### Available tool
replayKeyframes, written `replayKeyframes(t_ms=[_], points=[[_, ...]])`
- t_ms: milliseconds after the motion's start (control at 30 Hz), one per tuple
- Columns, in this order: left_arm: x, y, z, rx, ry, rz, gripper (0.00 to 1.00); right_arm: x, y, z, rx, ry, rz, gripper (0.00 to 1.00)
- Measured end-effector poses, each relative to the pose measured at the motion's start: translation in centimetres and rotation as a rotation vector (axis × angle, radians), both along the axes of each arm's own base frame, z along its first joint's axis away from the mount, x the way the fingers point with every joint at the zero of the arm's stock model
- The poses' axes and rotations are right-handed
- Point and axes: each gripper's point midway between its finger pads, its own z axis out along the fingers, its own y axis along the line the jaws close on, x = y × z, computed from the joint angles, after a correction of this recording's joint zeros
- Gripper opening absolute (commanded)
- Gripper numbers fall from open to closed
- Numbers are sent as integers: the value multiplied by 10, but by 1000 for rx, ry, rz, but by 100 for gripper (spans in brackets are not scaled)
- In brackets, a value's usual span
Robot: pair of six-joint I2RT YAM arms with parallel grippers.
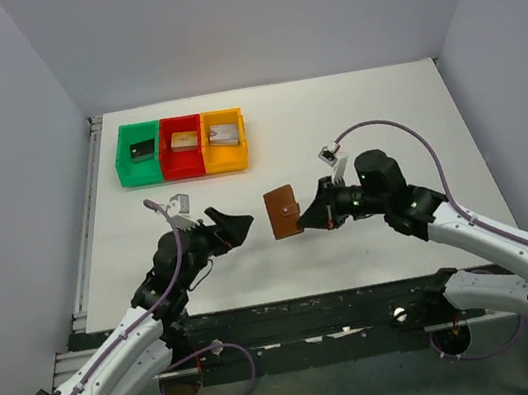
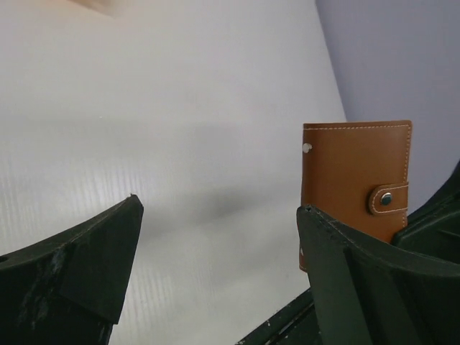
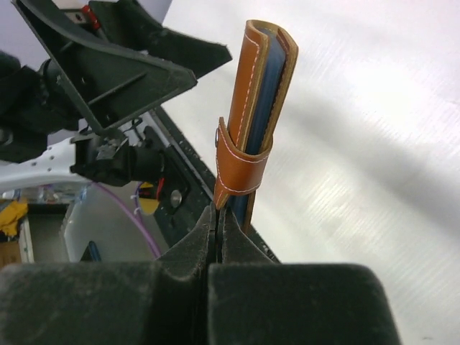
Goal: Take the credit cards out of the card holder
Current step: Open the card holder at the center of the board.
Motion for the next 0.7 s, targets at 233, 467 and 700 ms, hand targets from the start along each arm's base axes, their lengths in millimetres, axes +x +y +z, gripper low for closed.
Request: replayKeyframes(t_ms=[233,467,700], points=[[-12,-18,47,-124,-167,-140,99,-26,0,15,34,16,114,0],[-28,-29,66,-243,-274,-305,99,-43,0,24,70,40,187,1],[-47,-47,74,-317,-293,-496,99,-52,5,37,126,46,246,0]])
